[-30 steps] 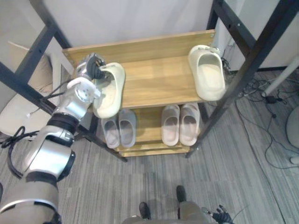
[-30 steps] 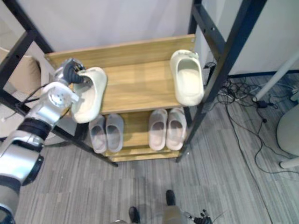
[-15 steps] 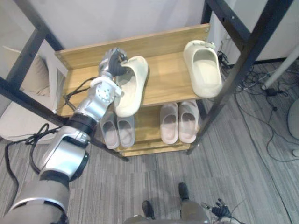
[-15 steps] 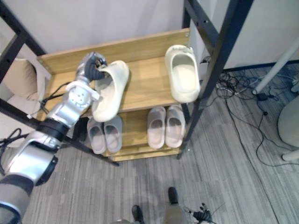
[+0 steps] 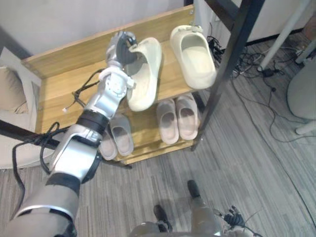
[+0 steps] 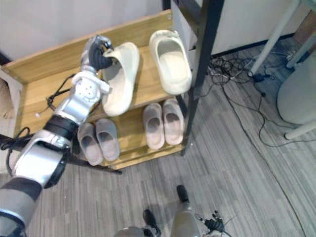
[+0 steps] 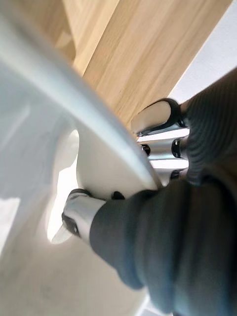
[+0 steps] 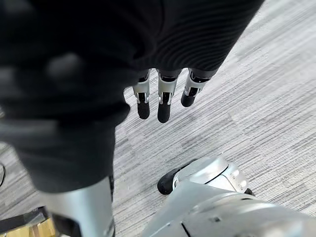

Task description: Organize the slippers on the shoe rack

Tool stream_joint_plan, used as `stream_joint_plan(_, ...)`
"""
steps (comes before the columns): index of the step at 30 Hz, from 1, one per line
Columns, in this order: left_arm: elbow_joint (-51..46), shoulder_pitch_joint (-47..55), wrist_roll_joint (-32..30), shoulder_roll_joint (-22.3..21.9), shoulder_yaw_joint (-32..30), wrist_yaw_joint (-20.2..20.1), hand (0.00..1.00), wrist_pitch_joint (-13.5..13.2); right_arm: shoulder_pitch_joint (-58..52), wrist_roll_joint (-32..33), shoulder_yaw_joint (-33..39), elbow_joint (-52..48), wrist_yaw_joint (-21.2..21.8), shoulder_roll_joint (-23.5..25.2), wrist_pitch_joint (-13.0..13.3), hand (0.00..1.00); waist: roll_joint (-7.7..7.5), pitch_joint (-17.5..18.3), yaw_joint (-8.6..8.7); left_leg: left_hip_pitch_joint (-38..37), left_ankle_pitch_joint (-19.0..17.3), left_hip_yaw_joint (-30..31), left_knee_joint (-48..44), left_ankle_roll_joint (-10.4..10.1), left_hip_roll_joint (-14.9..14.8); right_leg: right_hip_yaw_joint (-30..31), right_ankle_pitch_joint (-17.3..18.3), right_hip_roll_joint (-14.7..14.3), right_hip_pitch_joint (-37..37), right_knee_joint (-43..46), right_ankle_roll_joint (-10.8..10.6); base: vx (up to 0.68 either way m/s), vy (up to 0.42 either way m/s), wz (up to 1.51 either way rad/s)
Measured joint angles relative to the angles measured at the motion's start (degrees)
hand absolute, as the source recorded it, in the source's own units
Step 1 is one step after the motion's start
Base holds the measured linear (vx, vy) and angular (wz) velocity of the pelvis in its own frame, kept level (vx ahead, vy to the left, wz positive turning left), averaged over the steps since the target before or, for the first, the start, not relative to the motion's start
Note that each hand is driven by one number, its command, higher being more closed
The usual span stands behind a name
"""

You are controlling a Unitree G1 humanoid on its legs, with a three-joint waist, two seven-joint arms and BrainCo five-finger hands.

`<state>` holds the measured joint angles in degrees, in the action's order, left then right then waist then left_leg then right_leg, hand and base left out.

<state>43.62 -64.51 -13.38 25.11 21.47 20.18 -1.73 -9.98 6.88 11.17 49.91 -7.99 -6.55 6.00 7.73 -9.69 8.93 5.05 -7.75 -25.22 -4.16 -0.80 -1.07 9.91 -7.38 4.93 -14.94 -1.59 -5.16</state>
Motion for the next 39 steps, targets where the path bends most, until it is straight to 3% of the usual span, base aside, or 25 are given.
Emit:
stream_joint_plan(1,0.0,-0.1,0.0,0.0,-0.4,0.1,0.0,0.0,0.0,0.0,0.0,0.0,0.0,0.0,0.0,0.0,-0.07,0.0,-0.16,0.3,-0.5,-0.8,-0.6,0.1,-0.1,0.7,0.0,-0.1,-0.5,0.2,-0.1,0.0,0.016,-0.3)
stream_joint_plan(19,1.1,-1.1,1.1,-3.0,-4.2,1.1,0.0,0.6,-0.1,-0.2,0.0,0.0,-1.0,0.3,0.0,0.0,-0.46,-0.2,-0.09,0.7,-2.6,-3.5,-3.0,0.5,0.3,3.9,-0.9,0.2,-1.0,-0.4,-1.5,0.02,0.013,-0.09)
stream_joint_plan(33,-2.5,5.9,9.2,-6.8,-3.2,1.1,0.0,-0.3,2.2,0.0,-1.2,4.9,-1.0,-0.5,-0.5,0.0,-0.7,0.8,0.65,-0.4,-1.9,4.1,-2.8,1.4,2.1,-2.2,-1.3,2.2,4.2,-3.3,-1.7,0.03,0.007,0.2)
stream_joint_plan(39,-11.1,10.1,11.4,-6.2,-3.4,2.2,0.0,-0.8,2.4,0.0,-2.5,5.3,-1.0,-1.4,-0.9,0.0,-0.55,1.0,0.33,-1.3,-0.7,7.4,-1.7,1.3,2.1,-5.9,-1.0,2.4,6.3,-3.5,-0.8,0.01,-0.022,0.26)
